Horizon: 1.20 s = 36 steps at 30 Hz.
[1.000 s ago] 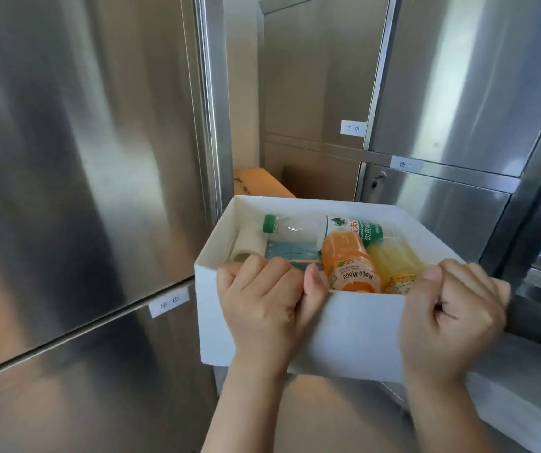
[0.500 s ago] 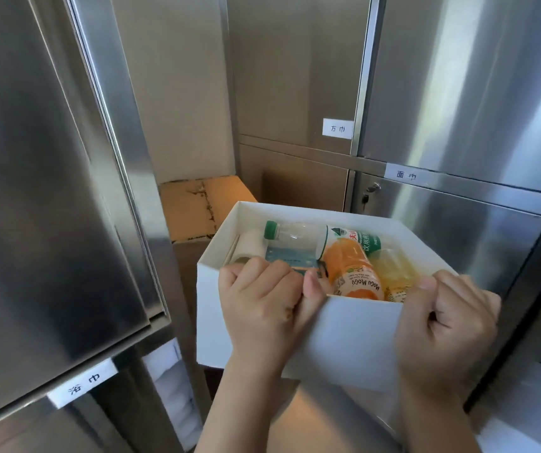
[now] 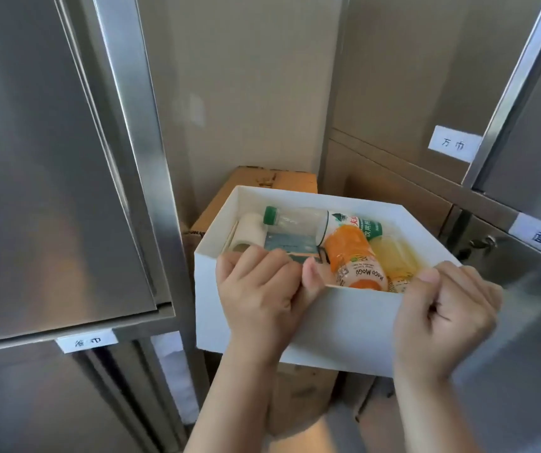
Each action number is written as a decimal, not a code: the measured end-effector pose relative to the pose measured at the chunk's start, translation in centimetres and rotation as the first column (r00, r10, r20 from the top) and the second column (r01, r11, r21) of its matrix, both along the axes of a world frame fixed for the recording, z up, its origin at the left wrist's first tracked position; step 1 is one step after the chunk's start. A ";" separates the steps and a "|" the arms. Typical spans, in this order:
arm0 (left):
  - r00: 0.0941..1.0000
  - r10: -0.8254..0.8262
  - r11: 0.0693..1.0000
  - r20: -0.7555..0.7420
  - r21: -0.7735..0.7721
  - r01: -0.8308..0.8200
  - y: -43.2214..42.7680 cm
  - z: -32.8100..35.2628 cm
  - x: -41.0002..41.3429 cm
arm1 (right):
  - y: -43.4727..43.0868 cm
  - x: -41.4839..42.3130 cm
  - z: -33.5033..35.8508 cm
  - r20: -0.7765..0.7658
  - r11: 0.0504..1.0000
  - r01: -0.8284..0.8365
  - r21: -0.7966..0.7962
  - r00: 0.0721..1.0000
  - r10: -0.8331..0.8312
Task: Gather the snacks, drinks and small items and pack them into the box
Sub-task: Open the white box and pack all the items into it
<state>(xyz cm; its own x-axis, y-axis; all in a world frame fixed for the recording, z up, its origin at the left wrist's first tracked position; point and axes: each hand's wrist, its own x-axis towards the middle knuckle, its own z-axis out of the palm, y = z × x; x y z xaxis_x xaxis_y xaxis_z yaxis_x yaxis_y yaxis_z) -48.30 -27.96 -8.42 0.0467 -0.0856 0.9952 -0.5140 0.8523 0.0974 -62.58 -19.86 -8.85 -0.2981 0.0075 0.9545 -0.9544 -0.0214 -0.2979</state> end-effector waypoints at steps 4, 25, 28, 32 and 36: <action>0.995 0.098 0.995 0.014 0.003 -0.098 -2.3 -0.1 -0.7 | -3.5 -1.3 -0.5 0.020 0.995 -0.100 0.017 0.995 0.100; 0.972 0.228 0.968 0.054 0.098 -0.232 -19.9 -4.4 -5.6 | -22.0 -6.7 -4.3 -0.027 0.999 -0.040 0.015 0.999 0.040; 0.949 0.266 0.936 0.168 0.190 -0.296 -21.5 -5.7 -6.1 | -23.5 -7.6 -6.0 -0.136 0.993 0.015 0.118 0.991 0.002; 0.896 0.282 0.874 0.342 0.293 -0.387 -23.4 -7.6 -7.5 | -25.7 -9.8 -7.4 -0.291 0.947 0.091 0.308 0.957 0.003; 0.838 0.290 0.810 0.462 0.347 -0.472 -26.2 -8.1 -9.3 | -28.9 -11.4 -7.1 -0.301 0.907 0.144 0.397 0.953 -0.019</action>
